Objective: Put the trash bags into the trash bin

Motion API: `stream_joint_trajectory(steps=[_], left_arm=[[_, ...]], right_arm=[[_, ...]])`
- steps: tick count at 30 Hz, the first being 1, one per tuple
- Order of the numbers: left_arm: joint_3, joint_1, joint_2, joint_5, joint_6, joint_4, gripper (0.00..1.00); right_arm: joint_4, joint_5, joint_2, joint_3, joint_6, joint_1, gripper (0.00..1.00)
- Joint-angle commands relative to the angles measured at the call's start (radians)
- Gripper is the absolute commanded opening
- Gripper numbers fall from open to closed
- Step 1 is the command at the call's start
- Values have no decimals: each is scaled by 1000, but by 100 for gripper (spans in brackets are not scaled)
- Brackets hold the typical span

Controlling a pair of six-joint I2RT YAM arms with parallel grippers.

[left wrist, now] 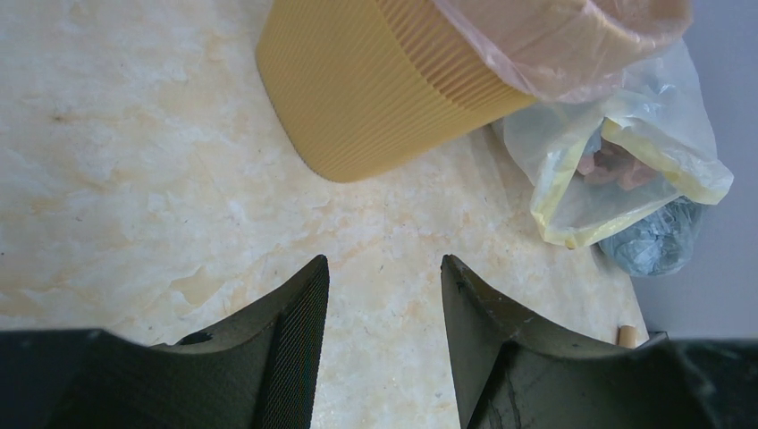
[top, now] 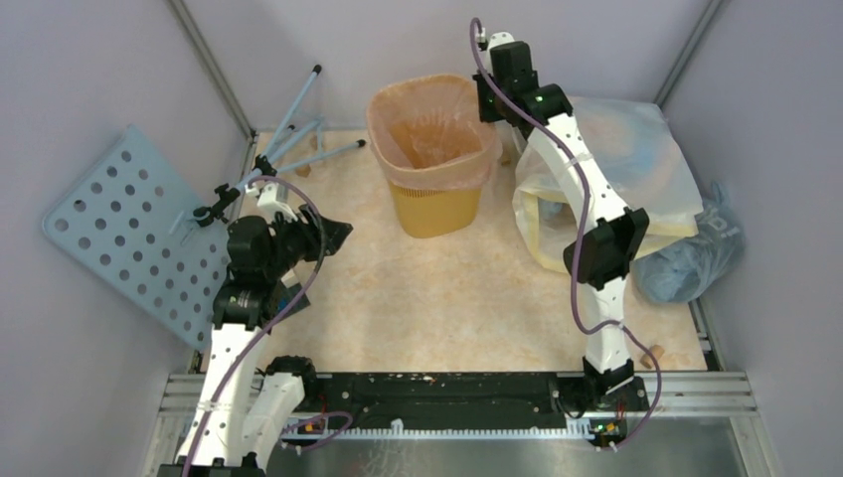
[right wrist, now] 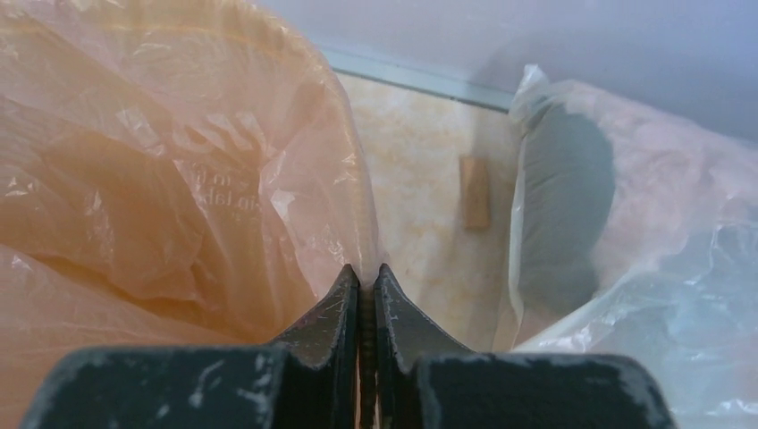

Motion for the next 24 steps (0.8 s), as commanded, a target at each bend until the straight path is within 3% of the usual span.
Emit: stream_joint_trajectory(steps=[1,3,4,9,14,17,24], left_arm=[[-12,6,11,-4,12,63,55],[-12,6,16,-3,12,66,55],[-13,6,17,-4,11,67,55],[-14,5,9,-6,12,63,55],[-4,6,-5,-31,35,40,55],[-1,6,-16,-39,42,33,57],[-54,5,-58,-11,-5,65,60]], right_arm=[[144,38,26,69,10,-10,22],[152,28,27,68,9,-10,51],[155,28,23,68,10,-10,59],[166,56,-28,71,0,-10,76],[174,76,-140,57,-9,-10,80],[221,83,-261,-72,-25,-9,81],[619,60,-741,-809,-45,-9,82]])
